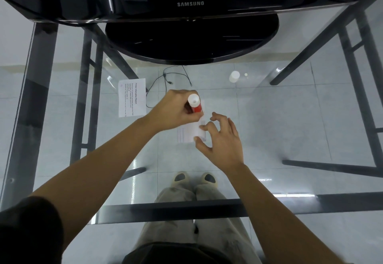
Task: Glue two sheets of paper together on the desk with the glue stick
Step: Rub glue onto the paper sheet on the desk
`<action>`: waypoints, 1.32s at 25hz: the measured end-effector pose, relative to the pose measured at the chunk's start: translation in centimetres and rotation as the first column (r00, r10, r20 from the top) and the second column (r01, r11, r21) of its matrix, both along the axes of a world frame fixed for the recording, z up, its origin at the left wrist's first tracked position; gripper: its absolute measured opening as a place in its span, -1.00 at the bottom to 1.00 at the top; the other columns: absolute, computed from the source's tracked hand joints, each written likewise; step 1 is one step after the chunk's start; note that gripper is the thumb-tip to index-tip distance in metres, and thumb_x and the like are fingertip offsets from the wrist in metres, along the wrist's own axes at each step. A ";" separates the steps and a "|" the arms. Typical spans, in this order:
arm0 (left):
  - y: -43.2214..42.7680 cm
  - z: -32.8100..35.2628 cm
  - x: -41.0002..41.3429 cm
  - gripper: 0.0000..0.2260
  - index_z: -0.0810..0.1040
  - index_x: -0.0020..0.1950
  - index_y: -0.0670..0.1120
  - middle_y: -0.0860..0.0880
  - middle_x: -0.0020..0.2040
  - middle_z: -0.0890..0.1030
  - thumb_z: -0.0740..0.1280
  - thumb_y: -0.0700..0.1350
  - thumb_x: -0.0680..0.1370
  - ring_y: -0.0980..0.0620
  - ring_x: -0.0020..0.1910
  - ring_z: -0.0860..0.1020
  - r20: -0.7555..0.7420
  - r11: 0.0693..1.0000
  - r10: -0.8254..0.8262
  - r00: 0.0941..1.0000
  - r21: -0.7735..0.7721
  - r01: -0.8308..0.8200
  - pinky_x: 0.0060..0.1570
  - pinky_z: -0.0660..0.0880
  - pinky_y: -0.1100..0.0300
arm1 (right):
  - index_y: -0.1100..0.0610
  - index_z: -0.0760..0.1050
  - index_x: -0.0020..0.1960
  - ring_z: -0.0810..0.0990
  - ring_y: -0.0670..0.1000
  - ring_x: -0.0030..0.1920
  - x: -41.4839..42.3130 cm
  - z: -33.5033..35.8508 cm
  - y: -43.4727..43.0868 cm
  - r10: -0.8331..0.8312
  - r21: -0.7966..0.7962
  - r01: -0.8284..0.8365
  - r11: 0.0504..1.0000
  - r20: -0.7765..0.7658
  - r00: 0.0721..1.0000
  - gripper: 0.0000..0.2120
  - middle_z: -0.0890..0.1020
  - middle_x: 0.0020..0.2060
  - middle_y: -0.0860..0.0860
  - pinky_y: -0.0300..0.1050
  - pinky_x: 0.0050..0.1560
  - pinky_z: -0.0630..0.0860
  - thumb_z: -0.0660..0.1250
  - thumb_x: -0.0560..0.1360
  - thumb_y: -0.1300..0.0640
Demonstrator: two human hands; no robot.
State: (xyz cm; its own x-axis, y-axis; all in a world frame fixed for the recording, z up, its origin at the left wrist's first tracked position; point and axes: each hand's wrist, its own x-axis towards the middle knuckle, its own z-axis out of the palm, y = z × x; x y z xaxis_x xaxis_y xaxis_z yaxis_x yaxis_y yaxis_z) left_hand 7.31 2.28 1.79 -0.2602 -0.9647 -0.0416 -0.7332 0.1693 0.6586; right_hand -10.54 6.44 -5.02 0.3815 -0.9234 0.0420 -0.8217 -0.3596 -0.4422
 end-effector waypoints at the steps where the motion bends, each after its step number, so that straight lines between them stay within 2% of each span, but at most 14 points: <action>1: -0.4 0.0 0.0 -0.82 0.52 -0.16 -0.14 -0.03 -0.29 0.59 0.46 -0.08 0.39 0.04 -0.33 0.52 0.017 0.999 0.032 0.999 -0.011 -0.032 -0.28 0.43 0.34 | 0.03 0.54 0.03 0.45 0.04 0.23 0.0 0.0 0.0 -0.002 0.003 0.002 1.000 -0.003 1.000 -0.68 0.51 0.14 0.08 0.06 0.28 0.35 0.31 0.41 -0.16; 3: -1.3 0.0 0.1 -0.82 0.53 -0.14 -0.16 -0.07 -0.25 0.61 0.44 -0.09 0.40 0.00 -0.29 0.55 0.044 0.994 0.098 0.994 -0.046 -0.096 -0.23 0.48 0.24 | 0.04 0.53 0.04 0.45 0.05 0.23 -0.1 0.1 0.1 -0.003 0.011 0.003 1.000 0.001 1.000 -0.68 0.51 0.11 0.08 0.07 0.28 0.36 0.32 0.41 -0.15; 7: -0.6 -0.1 -0.7 -0.85 0.52 -0.19 -0.13 0.00 -0.31 0.59 0.45 -0.10 0.38 0.08 -0.35 0.52 -0.023 0.999 0.034 0.999 -0.021 -0.034 -0.30 0.40 0.41 | 0.02 0.53 0.03 0.49 0.08 0.20 0.0 0.1 0.2 -0.008 0.008 0.008 1.000 0.004 1.000 -0.68 0.54 0.09 0.09 0.09 0.25 0.38 0.32 0.41 -0.16; 9: -0.8 -0.2 -0.9 -0.83 0.52 -0.16 -0.15 -0.02 -0.29 0.58 0.44 -0.09 0.40 0.06 -0.33 0.51 0.018 0.998 0.051 0.999 -0.028 -0.051 -0.30 0.40 0.38 | 0.02 0.54 0.03 0.50 0.08 0.19 0.1 0.2 0.1 -0.008 0.009 0.008 1.000 -0.004 1.000 -0.68 0.54 0.09 0.09 0.09 0.26 0.37 0.32 0.41 -0.16; 11: -1.7 0.0 -0.8 -0.83 0.52 -0.14 -0.18 -0.07 -0.25 0.60 0.43 -0.10 0.42 0.01 -0.30 0.53 0.049 0.989 0.127 0.991 -0.078 -0.123 -0.27 0.42 0.31 | 0.03 0.53 0.04 0.49 0.08 0.21 0.0 0.1 0.1 -0.001 0.014 0.001 1.000 -0.009 1.000 -0.68 0.54 0.09 0.09 0.06 0.29 0.31 0.32 0.41 -0.16; 14: -1.3 0.3 -0.5 -0.85 0.53 -0.17 -0.16 -0.04 -0.28 0.61 0.44 -0.11 0.39 0.05 -0.33 0.53 -0.039 0.976 0.189 0.981 -0.106 -0.192 -0.27 0.42 0.36 | 0.03 0.52 0.05 0.47 0.06 0.23 0.0 0.1 0.1 0.017 0.026 -0.017 1.000 -0.007 1.000 -0.68 0.53 0.10 0.06 0.02 0.33 0.20 0.30 0.43 -0.15; 17: 0.7 0.2 -0.1 -0.85 0.53 -0.20 -0.12 -0.01 -0.32 0.60 0.46 -0.11 0.37 0.10 -0.37 0.53 -0.052 0.988 0.141 0.989 -0.049 -0.144 -0.30 0.46 0.34 | 0.03 0.52 0.06 0.44 0.06 0.26 0.0 0.1 0.0 0.036 0.034 -0.036 0.999 -0.002 0.999 -0.69 0.54 0.11 0.04 0.06 0.35 0.22 0.26 0.44 -0.15; 20: 0.5 0.1 0.1 -0.84 0.52 -0.21 -0.15 -0.02 -0.33 0.59 0.46 -0.11 0.38 0.07 -0.37 0.52 0.002 0.996 0.090 0.996 -0.007 -0.090 -0.30 0.44 0.34 | 0.04 0.51 0.06 0.42 0.06 0.28 0.0 0.1 0.1 0.042 0.032 -0.042 0.999 -0.004 0.999 -0.68 0.54 0.11 0.04 0.06 0.36 0.20 0.25 0.45 -0.15; 22: -0.6 0.3 0.1 -0.84 0.52 -0.19 -0.17 -0.05 -0.29 0.60 0.45 -0.12 0.40 0.03 -0.33 0.54 0.025 0.990 0.129 0.991 -0.057 -0.127 -0.26 0.45 0.30 | 0.05 0.51 0.06 0.41 0.06 0.29 -0.1 0.3 0.0 0.046 0.042 -0.046 0.998 -0.005 0.999 -0.68 0.54 0.10 0.04 0.05 0.36 0.19 0.27 0.45 -0.13; 24: -0.9 0.7 0.5 -0.85 0.53 -0.17 -0.14 -0.03 -0.27 0.61 0.45 -0.11 0.40 0.07 -0.32 0.55 -0.033 0.970 0.224 0.974 -0.084 -0.226 -0.27 0.43 0.41 | 0.07 0.51 0.08 0.41 0.07 0.30 0.0 0.4 0.1 0.054 0.062 -0.053 0.997 -0.006 0.999 -0.69 0.55 0.10 0.04 0.06 0.37 0.18 0.28 0.46 -0.11; 27: 1.5 0.8 1.1 -0.85 0.54 -0.17 -0.05 0.03 -0.29 0.62 0.48 -0.07 0.39 0.14 -0.32 0.56 -0.191 0.948 0.313 0.930 0.013 -0.317 -0.30 0.46 0.46 | 0.09 0.53 0.09 0.44 0.09 0.29 -0.1 0.8 0.3 0.075 0.041 -0.075 0.996 0.011 0.997 -0.75 0.59 0.08 0.04 0.10 0.36 0.23 0.25 0.50 -0.02; 30: 4.4 0.4 1.0 -0.84 0.55 -0.16 -0.06 0.08 -0.27 0.61 0.49 -0.09 0.37 0.18 -0.29 0.56 -0.188 0.957 0.288 0.939 0.075 -0.279 -0.28 0.49 0.42 | 0.06 0.55 0.11 0.48 0.09 0.25 -0.9 1.2 -0.1 0.115 0.015 -0.115 0.993 0.008 0.993 -0.78 0.61 0.08 0.02 0.05 0.30 0.31 0.26 0.50 0.09; 33: 5.5 0.0 0.4 -0.85 0.58 -0.15 -0.07 0.10 -0.25 0.61 0.50 -0.10 0.37 0.19 -0.25 0.56 -0.190 0.973 0.225 0.956 0.099 -0.210 -0.25 0.47 0.47 | 0.03 0.54 0.16 0.47 0.08 0.27 -1.6 1.6 -0.4 0.159 0.036 -0.158 0.987 -0.020 0.987 -0.74 0.60 0.14 -0.03 0.04 0.27 0.33 0.30 0.48 0.07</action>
